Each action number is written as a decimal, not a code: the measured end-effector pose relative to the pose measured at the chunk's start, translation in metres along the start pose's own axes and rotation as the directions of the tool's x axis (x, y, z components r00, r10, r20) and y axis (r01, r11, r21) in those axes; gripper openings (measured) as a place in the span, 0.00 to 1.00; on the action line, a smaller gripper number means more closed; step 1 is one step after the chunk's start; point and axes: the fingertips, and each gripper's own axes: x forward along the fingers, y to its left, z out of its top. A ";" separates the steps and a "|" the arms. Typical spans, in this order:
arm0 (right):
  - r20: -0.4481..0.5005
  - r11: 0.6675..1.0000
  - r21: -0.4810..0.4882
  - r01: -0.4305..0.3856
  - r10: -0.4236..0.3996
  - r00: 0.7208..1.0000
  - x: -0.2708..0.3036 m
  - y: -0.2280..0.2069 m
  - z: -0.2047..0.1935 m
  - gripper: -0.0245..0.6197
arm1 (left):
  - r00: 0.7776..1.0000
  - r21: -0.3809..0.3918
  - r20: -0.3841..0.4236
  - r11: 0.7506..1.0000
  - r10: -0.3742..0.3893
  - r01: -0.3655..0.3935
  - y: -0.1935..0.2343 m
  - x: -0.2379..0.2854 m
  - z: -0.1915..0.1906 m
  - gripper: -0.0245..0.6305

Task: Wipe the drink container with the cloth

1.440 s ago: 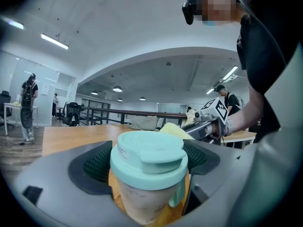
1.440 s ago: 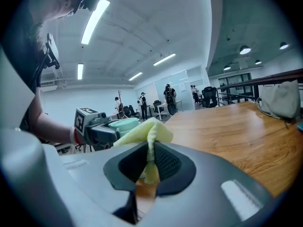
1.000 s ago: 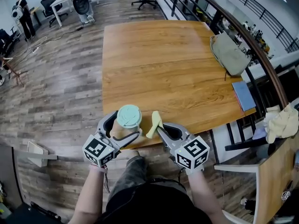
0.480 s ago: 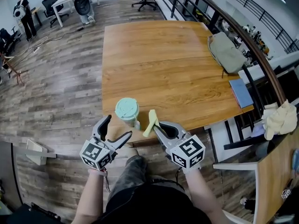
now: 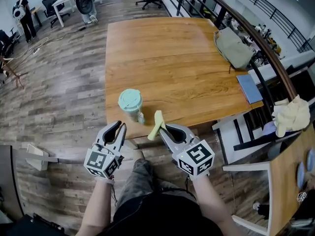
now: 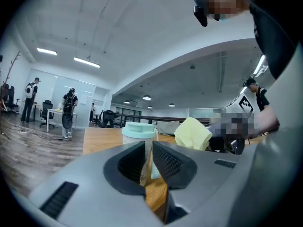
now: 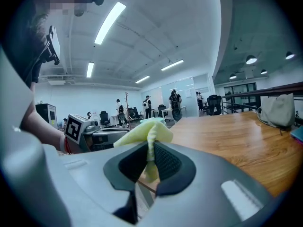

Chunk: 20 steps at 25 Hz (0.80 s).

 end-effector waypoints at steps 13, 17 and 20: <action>0.038 1.000 -0.028 0.004 -0.003 0.999 -0.035 0.041 -0.005 0.10 | 0.998 -0.024 0.046 0.999 0.048 -0.047 -0.035 -0.035 0.010 0.03; 0.047 0.999 -0.032 0.000 0.002 0.999 -0.043 0.053 -0.004 0.10 | 0.997 -0.029 0.049 0.998 0.052 -0.051 -0.043 -0.049 0.011 0.03; 0.056 0.999 -0.044 -0.006 0.009 0.998 -0.046 0.063 -0.002 0.10 | 0.996 -0.037 0.060 0.998 0.061 -0.059 -0.044 -0.057 0.014 0.03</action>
